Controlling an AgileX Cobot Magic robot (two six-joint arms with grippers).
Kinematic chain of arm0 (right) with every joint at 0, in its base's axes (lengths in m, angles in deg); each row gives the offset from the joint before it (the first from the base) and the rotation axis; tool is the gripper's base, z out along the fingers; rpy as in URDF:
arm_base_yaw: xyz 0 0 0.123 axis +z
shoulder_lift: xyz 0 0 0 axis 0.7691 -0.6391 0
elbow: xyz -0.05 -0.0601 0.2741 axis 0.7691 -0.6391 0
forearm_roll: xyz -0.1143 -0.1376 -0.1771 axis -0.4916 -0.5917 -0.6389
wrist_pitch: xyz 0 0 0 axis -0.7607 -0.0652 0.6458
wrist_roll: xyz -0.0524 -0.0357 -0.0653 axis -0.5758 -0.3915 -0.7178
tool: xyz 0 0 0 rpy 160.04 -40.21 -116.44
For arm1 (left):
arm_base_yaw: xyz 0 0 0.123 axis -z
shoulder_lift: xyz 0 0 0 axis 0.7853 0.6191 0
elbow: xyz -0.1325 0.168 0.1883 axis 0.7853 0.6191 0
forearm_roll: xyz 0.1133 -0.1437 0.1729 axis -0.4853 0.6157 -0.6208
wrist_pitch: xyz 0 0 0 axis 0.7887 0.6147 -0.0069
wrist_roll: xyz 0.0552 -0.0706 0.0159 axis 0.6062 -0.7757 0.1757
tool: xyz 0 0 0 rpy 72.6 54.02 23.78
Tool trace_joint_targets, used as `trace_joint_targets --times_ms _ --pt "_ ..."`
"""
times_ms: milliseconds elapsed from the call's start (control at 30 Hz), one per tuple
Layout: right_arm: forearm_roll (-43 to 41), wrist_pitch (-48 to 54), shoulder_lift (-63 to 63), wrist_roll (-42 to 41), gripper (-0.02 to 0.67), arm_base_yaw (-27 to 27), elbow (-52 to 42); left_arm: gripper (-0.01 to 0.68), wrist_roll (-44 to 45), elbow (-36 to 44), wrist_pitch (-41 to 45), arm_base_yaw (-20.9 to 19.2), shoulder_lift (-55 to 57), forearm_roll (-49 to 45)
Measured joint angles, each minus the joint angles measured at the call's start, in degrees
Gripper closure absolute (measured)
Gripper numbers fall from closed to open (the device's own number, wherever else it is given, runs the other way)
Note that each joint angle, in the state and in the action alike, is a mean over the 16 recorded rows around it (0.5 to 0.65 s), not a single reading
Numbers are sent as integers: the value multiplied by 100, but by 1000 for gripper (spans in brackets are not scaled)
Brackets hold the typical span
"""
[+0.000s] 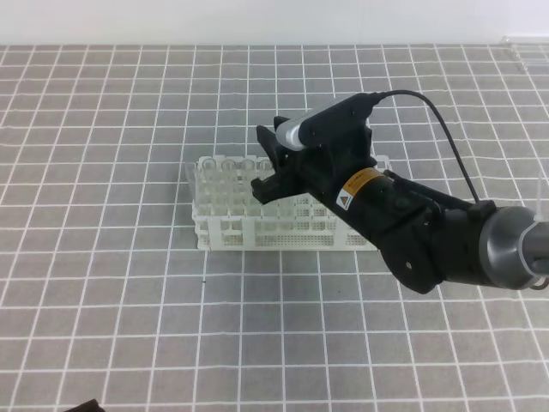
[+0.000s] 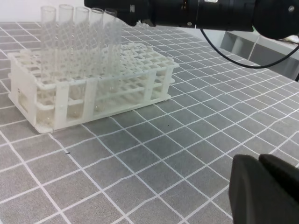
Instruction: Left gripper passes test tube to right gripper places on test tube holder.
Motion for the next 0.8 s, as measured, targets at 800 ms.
trace_joint_targets --times_ms 800 --pt "-91 521 505 -121 415 0 -65 673 -5 -24 28 1 -1 -1"
